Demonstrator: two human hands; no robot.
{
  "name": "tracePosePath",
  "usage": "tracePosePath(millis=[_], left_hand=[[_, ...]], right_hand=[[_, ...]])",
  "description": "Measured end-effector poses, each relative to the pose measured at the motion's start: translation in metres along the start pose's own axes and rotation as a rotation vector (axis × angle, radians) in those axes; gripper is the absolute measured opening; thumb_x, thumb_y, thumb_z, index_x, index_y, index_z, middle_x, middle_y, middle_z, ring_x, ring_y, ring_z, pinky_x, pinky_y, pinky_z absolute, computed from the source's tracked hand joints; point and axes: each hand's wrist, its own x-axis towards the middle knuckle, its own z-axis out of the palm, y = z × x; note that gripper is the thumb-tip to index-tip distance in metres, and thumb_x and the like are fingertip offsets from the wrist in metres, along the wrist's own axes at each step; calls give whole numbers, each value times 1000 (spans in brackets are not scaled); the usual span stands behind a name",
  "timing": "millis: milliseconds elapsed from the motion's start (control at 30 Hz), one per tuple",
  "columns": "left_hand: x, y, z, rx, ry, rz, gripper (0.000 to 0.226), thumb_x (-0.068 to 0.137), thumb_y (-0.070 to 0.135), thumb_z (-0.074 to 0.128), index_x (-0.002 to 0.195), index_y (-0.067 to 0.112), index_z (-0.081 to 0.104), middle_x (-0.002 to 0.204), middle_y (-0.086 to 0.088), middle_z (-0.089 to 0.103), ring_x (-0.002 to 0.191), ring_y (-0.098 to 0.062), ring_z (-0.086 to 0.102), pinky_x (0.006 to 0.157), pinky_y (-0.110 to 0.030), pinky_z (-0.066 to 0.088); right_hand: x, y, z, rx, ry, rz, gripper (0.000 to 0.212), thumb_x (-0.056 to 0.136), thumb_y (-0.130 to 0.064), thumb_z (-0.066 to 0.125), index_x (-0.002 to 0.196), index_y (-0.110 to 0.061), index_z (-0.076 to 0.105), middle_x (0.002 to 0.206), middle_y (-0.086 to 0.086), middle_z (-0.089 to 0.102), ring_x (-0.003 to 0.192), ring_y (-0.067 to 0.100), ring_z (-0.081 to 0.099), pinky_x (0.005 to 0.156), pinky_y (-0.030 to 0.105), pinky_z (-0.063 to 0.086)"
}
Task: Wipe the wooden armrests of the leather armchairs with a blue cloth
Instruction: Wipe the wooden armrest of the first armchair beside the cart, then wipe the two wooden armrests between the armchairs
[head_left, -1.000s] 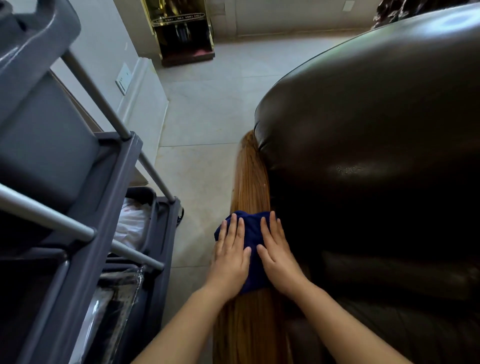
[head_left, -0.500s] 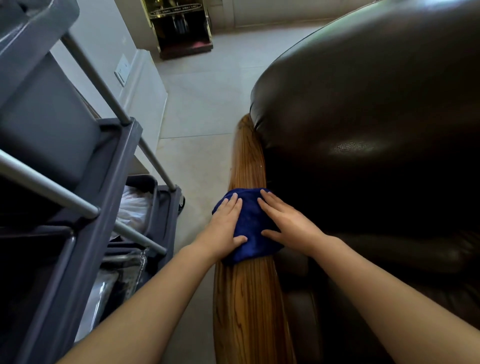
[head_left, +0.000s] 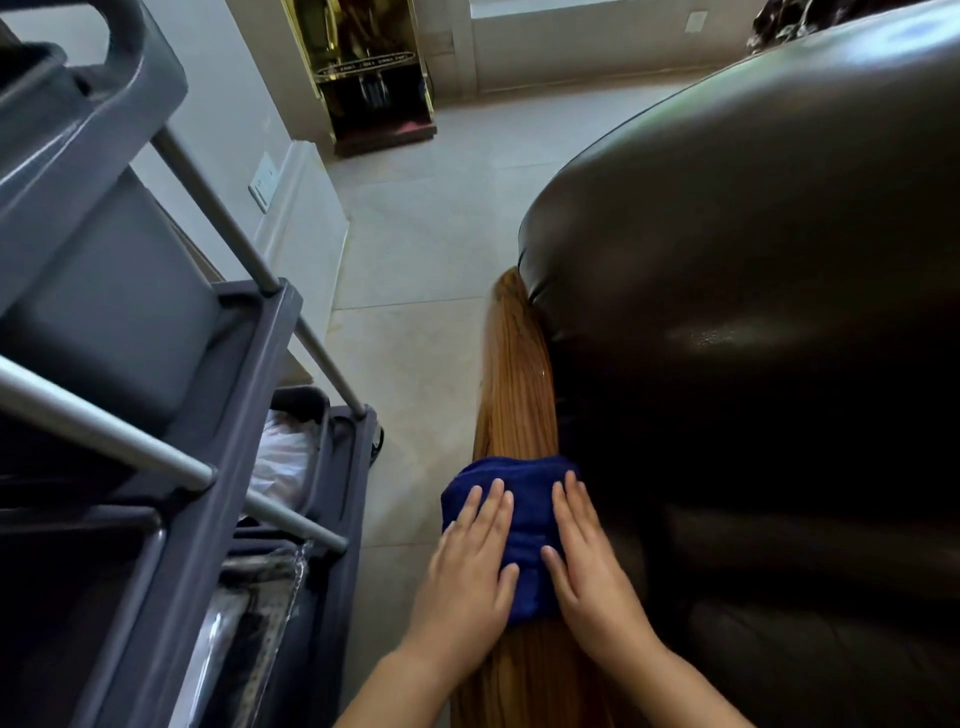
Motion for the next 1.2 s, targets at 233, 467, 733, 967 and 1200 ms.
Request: tracePosePath(millis=[233,467,733,967,1200], left_hand=[[3,3,0,-47,10,-34,69,96,34,35,132,37,-23,143,24,-29,133,5,-29,109,-17,-11],[16,1,-16,-154,6,-56,83,84,24,63,143,32,6,147,23,-1,139,2,0,111,-15,2],[4,15,-16,-7,93,-62,50,82,18,64,129,26,50,136,7,50,125,-5,41,106,-16,25],[-14,36,-38,111,-243,-17,34,79,27,62,113,29,60,114,3,64,108,-15,56,92,-32,47],[-29,68,-78,-215,-277,-103,28,74,18,70,100,26,64,94,12,62,85,0,58,73,-14,45]], right_hand=[[7,-19,9,-53,263,229,69,94,-29,44,144,-19,-3,156,-3,0,140,6,-2,113,23,8],[17,15,-43,-218,-219,-145,77,88,-33,54,141,-34,-2,148,-21,-10,136,-6,-15,114,21,-1],[-7,-5,-34,-437,46,-188,53,58,-22,85,108,-16,68,116,3,68,106,15,64,91,26,49],[-29,-8,-60,-432,-262,-110,24,81,-36,55,101,-24,61,98,0,68,91,20,62,78,31,47],[-60,-26,-97,-167,-166,8,26,77,-37,66,102,-36,60,89,-16,60,79,-1,55,65,13,40]])
